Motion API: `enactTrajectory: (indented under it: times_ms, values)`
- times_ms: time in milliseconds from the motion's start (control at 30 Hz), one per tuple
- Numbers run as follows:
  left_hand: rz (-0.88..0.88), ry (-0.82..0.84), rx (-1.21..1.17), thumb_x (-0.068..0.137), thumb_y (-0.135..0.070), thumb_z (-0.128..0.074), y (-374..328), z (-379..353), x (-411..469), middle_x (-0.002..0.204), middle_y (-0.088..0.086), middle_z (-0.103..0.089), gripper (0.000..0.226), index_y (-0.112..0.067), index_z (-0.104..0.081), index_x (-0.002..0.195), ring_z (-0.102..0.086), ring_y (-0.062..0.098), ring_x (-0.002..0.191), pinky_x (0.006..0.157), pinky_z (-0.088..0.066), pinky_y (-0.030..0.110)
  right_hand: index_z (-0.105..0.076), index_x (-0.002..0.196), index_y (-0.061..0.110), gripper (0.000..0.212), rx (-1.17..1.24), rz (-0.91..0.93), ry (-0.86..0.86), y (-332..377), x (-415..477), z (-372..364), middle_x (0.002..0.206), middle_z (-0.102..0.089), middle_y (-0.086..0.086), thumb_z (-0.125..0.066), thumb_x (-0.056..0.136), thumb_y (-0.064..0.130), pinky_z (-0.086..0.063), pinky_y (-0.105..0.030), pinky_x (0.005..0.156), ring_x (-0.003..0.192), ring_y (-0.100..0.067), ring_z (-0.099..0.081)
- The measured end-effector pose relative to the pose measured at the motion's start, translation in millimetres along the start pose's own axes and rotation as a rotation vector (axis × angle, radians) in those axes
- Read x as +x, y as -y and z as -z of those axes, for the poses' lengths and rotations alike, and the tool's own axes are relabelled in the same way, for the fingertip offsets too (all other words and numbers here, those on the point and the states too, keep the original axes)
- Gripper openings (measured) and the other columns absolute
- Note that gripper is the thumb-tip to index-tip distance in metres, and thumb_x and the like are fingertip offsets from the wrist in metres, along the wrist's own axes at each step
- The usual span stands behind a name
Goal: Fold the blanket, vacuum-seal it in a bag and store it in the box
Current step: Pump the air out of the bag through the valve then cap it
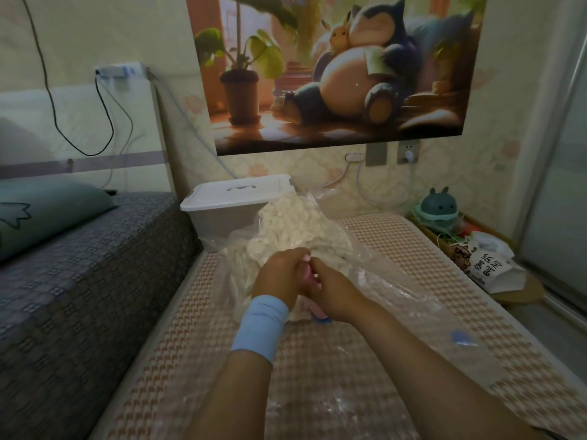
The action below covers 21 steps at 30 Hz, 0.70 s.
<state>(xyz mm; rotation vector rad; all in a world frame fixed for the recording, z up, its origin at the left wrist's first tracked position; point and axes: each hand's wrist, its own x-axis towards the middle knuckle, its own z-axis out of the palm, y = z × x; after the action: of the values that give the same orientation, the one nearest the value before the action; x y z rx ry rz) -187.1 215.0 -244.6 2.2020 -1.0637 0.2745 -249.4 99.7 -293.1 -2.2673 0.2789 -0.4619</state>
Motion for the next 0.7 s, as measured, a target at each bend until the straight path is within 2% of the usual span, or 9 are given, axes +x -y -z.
enactTrajectory:
  times_ms: [67,167,267,333,433,500,567,633,700]
  values:
    - [-0.052,-0.124,0.045,0.094,-0.019,-0.051,-4,12,1,0.112,0.010,-0.067,0.027,-0.018,-0.067,0.116,-0.062,0.027,0.102,0.086,-0.045,0.028,-0.048,0.131,0.035,0.042,0.008,-0.003,-0.003,-2,-1,2,0.120,-0.066,0.004,-0.062,0.092,0.033,-0.051,-0.042,0.092,0.105,-0.018,-0.063]
    - [-0.314,-0.566,0.103,0.093,-0.018,-0.050,-14,41,10,0.101,0.008,-0.069,0.025,-0.013,-0.070,0.107,-0.064,0.025,0.091,0.080,-0.049,0.031,-0.050,0.125,0.041,0.041,0.031,-0.022,0.006,-5,-2,7,0.117,-0.066,0.009,-0.064,0.086,0.037,-0.052,-0.043,0.093,0.103,-0.014,-0.063]
    - [-0.426,-0.778,0.085,0.093,-0.008,-0.055,-17,50,13,0.100,0.009,-0.069,0.021,-0.006,-0.070,0.108,-0.061,0.020,0.096,0.092,-0.043,0.020,-0.049,0.125,0.043,0.043,0.036,-0.020,0.019,-5,-2,6,0.118,-0.065,0.011,-0.062,0.083,0.042,-0.053,-0.044,0.093,0.104,-0.014,-0.063]
    - [-0.323,-0.633,0.067,0.094,-0.010,-0.053,-12,39,10,0.105,0.011,-0.068,0.027,-0.008,-0.068,0.116,-0.061,0.023,0.099,0.092,-0.044,0.023,-0.049,0.128,0.038,0.043,0.025,-0.008,0.022,-4,-2,5,0.121,-0.065,0.008,-0.064,0.089,0.035,-0.052,-0.045,0.094,0.106,-0.016,-0.062]
    - [-0.029,-0.036,-0.001,0.098,-0.018,-0.048,-8,11,1,0.123,0.010,-0.064,0.035,-0.019,-0.059,0.131,-0.059,0.027,0.112,0.096,-0.044,0.031,-0.048,0.126,0.037,0.038,0.021,0.002,0.003,-3,-2,3,0.117,-0.067,0.005,-0.061,0.090,0.035,-0.052,-0.047,0.091,0.102,-0.016,-0.064]
    - [0.020,0.083,0.068,0.099,-0.022,-0.047,-7,9,1,0.129,0.007,-0.061,0.037,-0.022,-0.055,0.134,-0.056,0.025,0.117,0.098,-0.043,0.030,-0.048,0.125,0.038,0.037,0.013,0.004,-0.004,-3,-2,3,0.116,-0.068,0.005,-0.061,0.090,0.036,-0.053,-0.047,0.090,0.101,-0.017,-0.065]
    - [-0.117,-0.100,0.161,0.095,-0.017,-0.054,-11,23,4,0.120,0.006,-0.066,0.033,-0.020,-0.061,0.128,-0.062,0.027,0.107,0.089,-0.050,0.034,-0.048,0.126,0.040,0.040,0.021,-0.004,-0.006,-5,-2,5,0.119,-0.067,0.007,-0.063,0.090,0.033,-0.052,-0.047,0.092,0.105,-0.017,-0.063]
    - [-0.322,-0.481,0.243,0.089,-0.011,-0.065,-14,41,10,0.104,0.005,-0.072,0.027,-0.016,-0.069,0.115,-0.067,0.027,0.091,0.074,-0.056,0.036,-0.049,0.126,0.043,0.041,0.039,-0.015,0.003,-6,-1,7,0.119,-0.066,0.010,-0.065,0.089,0.032,-0.052,-0.046,0.094,0.107,-0.015,-0.062]
    - [-0.454,-0.786,0.231,0.092,-0.015,-0.063,-15,55,14,0.102,0.005,-0.072,0.021,-0.012,-0.070,0.112,-0.066,0.021,0.090,0.079,-0.054,0.033,-0.050,0.123,0.044,0.041,0.046,-0.017,0.010,-8,0,8,0.118,-0.065,0.013,-0.066,0.088,0.032,-0.052,-0.045,0.095,0.106,-0.012,-0.062]
